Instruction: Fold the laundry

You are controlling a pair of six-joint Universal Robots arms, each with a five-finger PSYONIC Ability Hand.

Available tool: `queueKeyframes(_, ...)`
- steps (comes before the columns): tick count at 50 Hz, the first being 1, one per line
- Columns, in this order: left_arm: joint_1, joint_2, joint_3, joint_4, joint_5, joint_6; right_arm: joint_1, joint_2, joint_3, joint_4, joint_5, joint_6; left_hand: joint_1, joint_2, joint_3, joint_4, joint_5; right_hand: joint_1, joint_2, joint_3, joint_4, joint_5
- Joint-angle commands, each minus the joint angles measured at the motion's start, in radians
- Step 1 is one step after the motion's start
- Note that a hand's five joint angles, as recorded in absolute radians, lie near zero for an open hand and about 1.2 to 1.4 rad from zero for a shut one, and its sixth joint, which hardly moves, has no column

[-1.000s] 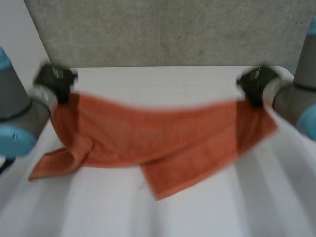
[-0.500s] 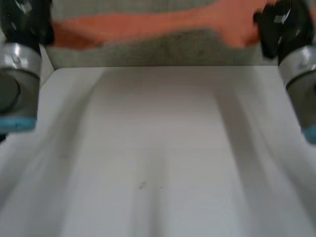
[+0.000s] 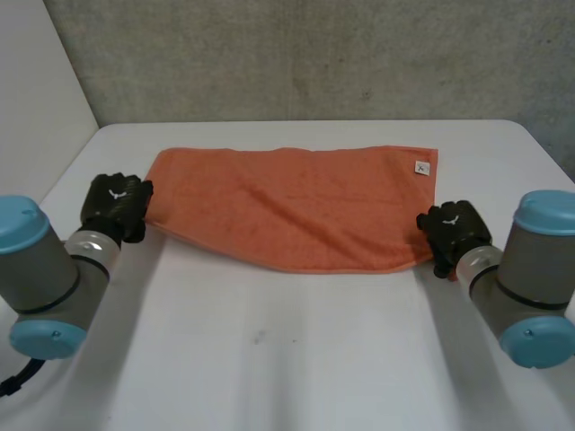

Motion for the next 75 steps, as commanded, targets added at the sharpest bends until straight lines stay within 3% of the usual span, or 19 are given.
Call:
queueKeyframes(1,0.019,0.062,-0.029,-0.005,0.001,-0.011,-0.07,-0.134,0.084,-0.012,-0.025,0.261,0.272,0.195,0.205,0.2,0.261,0.026,-0.055,-0.061,-0.061,-0.066)
queueKeyframes(14,0.023,0.067,-0.046,-0.005,0.001,-0.013,-0.212,-0.122,0.127,0.0,-0.146,0.542,0.272,0.195,0.205,0.2,0.261,0.041,-0.041,-0.046,-0.046,-0.052)
queueKeyframes(20,0.023,0.067,-0.046,-0.003,0.001,-0.013,-0.24,-0.064,0.109,0.017,-0.211,0.553,0.272,0.195,0.205,0.2,0.261,0.09,0.009,0.003,0.003,-0.002)
queueKeyframes(32,0.022,0.067,-0.047,-0.005,0.001,-0.013,-0.235,0.031,0.049,0.017,-0.206,0.559,0.272,0.195,0.205,0.2,0.261,0.211,0.129,0.124,0.124,0.118)
queueKeyframes(36,0.022,0.067,-0.047,-0.005,0.001,-0.013,-0.234,0.056,0.034,0.009,-0.205,0.559,0.272,0.195,0.205,0.2,0.261,0.384,0.302,0.297,0.297,0.291)
queueKeyframes(39,0.022,0.067,-0.049,-0.005,-0.002,-0.011,-0.234,0.067,0.012,-0.009,-0.194,0.561,0.272,0.195,0.205,0.2,0.261,0.879,0.797,0.791,0.792,0.786)
queueKeyframes(41,0.022,0.067,-0.049,-0.005,-0.002,-0.011,-0.238,0.067,0.005,-0.044,-0.169,0.559,0.272,0.195,0.205,0.2,0.261,0.879,0.798,0.792,0.792,0.787)
queueKeyframes(44,0.019,0.07,-0.052,-0.008,-0.002,-0.011,-0.238,0.048,0.005,-0.051,-0.156,0.547,0.272,0.195,0.205,0.2,0.261,0.879,0.798,0.792,0.792,0.787)
queueKeyframes(52,0.025,0.206,-0.069,-0.123,-0.002,0.0,-0.243,-0.32,0.014,-0.009,-0.177,0.519,0.272,0.195,0.205,0.2,0.261,0.879,0.798,0.792,0.792,0.787)
queueKeyframes(56,0.049,0.278,-0.072,-0.235,-0.001,0.001,-0.277,-0.438,0.001,0.139,-0.237,0.402,0.272,0.195,0.205,0.2,0.261,0.879,0.798,0.792,0.792,0.787)
queueKeyframes(58,0.074,0.355,-0.086,-0.36,0.002,0.001,-0.304,-0.476,-0.005,0.254,-0.264,0.273,0.272,0.195,0.205,0.2,0.261,0.879,0.798,0.792,0.792,0.787)
queueKeyframes(65,0.111,0.467,-0.138,-0.549,0.015,0.007,-0.323,-0.506,0.021,0.587,-0.26,-0.188,0.272,0.195,0.205,0.2,0.261,0.879,0.798,0.792,0.792,0.787)
queueKeyframes(70,0.172,0.542,-0.213,-0.652,0.038,0.151,-0.367,-0.506,0.083,0.778,-0.231,-0.453,0.272,0.195,0.205,0.2,0.261,0.879,0.798,0.792,0.792,0.787)
queueKeyframes(75,0.195,0.533,-0.244,-0.648,0.099,0.276,-0.392,-0.489,0.087,0.802,-0.232,-0.541,0.272,0.195,0.205,0.2,0.261,0.879,0.798,0.792,0.792,0.787)
